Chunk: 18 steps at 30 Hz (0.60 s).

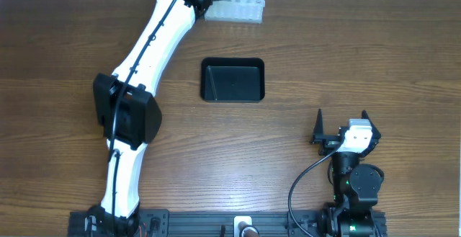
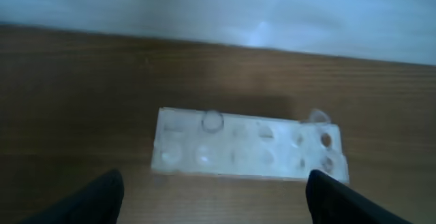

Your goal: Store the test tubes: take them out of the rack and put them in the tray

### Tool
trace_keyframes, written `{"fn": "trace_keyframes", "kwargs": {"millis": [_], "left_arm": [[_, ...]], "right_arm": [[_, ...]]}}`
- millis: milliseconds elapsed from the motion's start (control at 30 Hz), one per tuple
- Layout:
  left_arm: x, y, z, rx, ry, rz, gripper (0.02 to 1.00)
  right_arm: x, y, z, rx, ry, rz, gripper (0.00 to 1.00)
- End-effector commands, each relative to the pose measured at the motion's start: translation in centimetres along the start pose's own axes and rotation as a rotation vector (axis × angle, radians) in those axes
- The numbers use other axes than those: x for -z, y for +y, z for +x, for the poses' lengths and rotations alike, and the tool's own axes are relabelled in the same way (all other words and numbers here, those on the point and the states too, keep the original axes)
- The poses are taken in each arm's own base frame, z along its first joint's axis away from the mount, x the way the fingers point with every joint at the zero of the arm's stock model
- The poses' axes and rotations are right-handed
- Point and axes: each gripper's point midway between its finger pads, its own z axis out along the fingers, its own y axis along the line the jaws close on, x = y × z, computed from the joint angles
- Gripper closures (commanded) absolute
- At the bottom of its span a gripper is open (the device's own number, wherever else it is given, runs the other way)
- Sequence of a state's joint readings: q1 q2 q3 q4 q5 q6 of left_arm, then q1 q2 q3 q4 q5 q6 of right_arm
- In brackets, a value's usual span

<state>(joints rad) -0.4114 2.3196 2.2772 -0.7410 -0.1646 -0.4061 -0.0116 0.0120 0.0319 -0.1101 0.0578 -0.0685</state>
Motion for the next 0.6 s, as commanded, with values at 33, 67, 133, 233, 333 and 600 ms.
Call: {"fn": "trace_keyframes", "kwargs": {"millis": [33, 67, 133, 233, 333, 600], "left_arm": [[-4.2, 0.2, 0.8, -0.094, -0.034, -0.024, 0.165], [-4.6, 0.1, 0.8, -0.104, -0.042, -0.022, 0.165], [-5.5, 0.1, 0.6, -0.106, -0.065, -0.025, 0.167], [-6.4, 0.5, 0.3, -0.108, -0.100, -0.050, 0.169], [-7.2, 0.4, 0.0, -0.128, -0.127, -0.044, 0.176], [-8.6, 0.9, 0.8, -0.142, -0.116, -0.052, 0.248]], "right_arm": [[0.0, 0.2, 0.2, 0.004, 0.000, -0.009, 0.009], [0.0, 0.2, 0.2, 0.004, 0.000, -0.009, 0.007], [0.0, 0.2, 0.2, 0.004, 0.000, -0.009, 0.009], [0.0, 0.2, 0.2, 0.004, 0.000, -0.009, 0.009], [0.0, 0.2, 0.2, 0.004, 0.000, -0.009, 0.007], [0.0, 0.2, 0.2, 0.004, 0.000, -0.009, 0.009]]}}
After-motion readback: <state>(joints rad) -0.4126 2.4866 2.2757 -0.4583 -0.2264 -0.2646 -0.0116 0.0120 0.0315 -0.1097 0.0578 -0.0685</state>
